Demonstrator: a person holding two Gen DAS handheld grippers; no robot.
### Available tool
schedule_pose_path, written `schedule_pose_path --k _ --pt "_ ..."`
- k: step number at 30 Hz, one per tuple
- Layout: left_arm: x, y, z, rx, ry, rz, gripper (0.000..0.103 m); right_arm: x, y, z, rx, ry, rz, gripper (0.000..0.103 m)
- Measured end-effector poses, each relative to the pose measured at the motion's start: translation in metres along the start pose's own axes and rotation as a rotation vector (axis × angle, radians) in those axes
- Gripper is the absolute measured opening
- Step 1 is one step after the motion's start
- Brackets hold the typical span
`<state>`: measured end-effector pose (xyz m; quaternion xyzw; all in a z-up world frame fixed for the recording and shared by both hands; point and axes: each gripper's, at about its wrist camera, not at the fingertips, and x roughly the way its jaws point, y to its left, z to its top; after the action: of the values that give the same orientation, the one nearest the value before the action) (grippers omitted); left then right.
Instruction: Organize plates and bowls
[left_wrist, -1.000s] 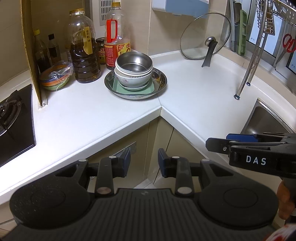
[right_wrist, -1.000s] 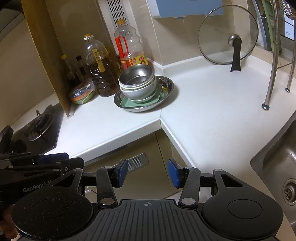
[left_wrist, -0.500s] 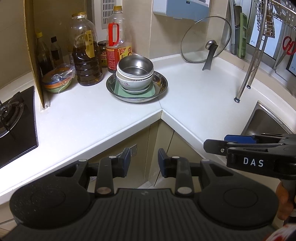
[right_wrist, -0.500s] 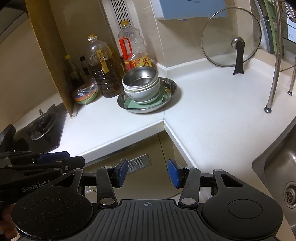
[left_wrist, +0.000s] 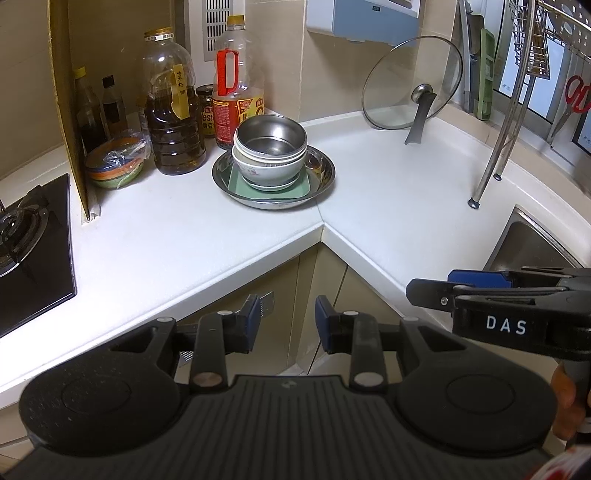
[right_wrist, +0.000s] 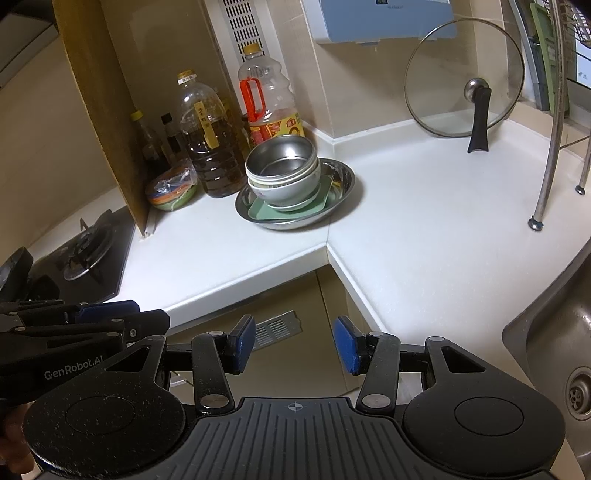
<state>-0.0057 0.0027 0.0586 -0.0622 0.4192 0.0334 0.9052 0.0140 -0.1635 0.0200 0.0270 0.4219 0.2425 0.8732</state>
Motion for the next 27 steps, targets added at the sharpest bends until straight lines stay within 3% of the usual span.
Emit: schedule_pose_path --k 27 --pt "0.0050 -0.0026 0.0078 0.002 -0.002 -0.004 0.029 0.0021 -0.0053 0.0076 0.002 -0.001 -0.001 0.048"
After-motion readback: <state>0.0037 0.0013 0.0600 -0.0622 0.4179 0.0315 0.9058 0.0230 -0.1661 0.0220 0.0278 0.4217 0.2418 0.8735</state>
